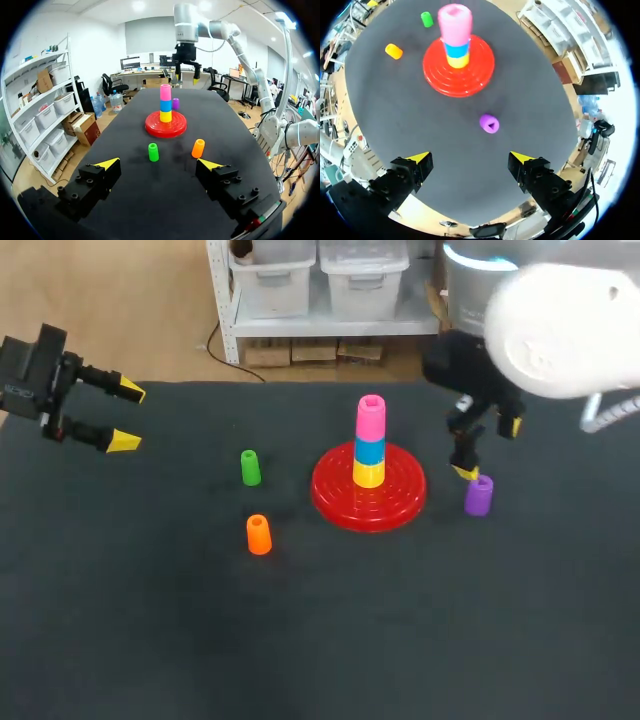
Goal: Pick up and stack the cylinders on the red base in this order: pink,purple,orange,green
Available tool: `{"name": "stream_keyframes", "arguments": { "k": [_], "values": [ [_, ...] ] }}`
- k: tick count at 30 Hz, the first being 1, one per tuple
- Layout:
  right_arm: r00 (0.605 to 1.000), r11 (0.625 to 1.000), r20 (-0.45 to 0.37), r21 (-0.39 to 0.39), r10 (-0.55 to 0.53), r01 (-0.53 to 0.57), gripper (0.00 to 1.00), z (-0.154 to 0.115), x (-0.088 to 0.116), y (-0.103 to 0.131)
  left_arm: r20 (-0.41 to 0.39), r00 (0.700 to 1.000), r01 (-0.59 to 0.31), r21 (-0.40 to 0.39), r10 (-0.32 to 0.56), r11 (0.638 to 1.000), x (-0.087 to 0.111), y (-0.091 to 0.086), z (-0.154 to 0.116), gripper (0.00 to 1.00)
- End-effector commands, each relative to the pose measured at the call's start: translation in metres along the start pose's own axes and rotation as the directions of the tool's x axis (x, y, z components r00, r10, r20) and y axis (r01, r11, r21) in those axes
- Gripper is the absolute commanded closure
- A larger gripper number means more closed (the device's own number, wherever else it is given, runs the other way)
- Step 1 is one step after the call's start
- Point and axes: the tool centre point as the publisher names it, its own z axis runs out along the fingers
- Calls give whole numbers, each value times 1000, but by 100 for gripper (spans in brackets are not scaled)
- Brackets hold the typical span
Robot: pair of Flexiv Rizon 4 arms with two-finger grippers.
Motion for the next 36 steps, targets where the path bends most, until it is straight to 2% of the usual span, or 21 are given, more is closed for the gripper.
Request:
{"name": "stream_keyframes", "arguments": {
  "k": [1,6,11,18,28,29,30,35,36],
  "values": [
    [974,999,228,-42,2,8,0,23,10,-25,2,1000,-2,-2,2,1000,1,-1,0,0],
    [980,999,196,-37,-22,30,0,42,5,-46,2,1000,-2,-2,2,1000,1,-1,0,0],
    [983,998,177,-35,-46,53,0,59,-7,-55,2,1000,-2,-2,2,1000,1,-1,0,0],
    [987,993,131,-53,-94,102,0,78,-22,-53,2,1000,-2,-2,2,1000,1,-1,0,0],
    [987,989,108,-79,-119,128,0,93,-30,-50,2,1000,-2,-2,2,1000,1,-1,0,0],
    [987,988,106,-82,-119,128,14,94,-30,-50,2,1000,-2,-2,2,1000,1,-1,0,0],
    [987,988,104,-85,-120,129,23,95,-31,-50,2,1000,-2,-2,2,1000,1,-1,0,0],
    [987,988,109,-86,-121,131,25,96,-34,-51,2,1000,-2,-2,2,1000,1,-1,0,0],
    [987,988,111,-86,-120,130,28,96,-35,-51,2,1000,-2,-2,2,1000,1,-1,0,0]
  ]
}}
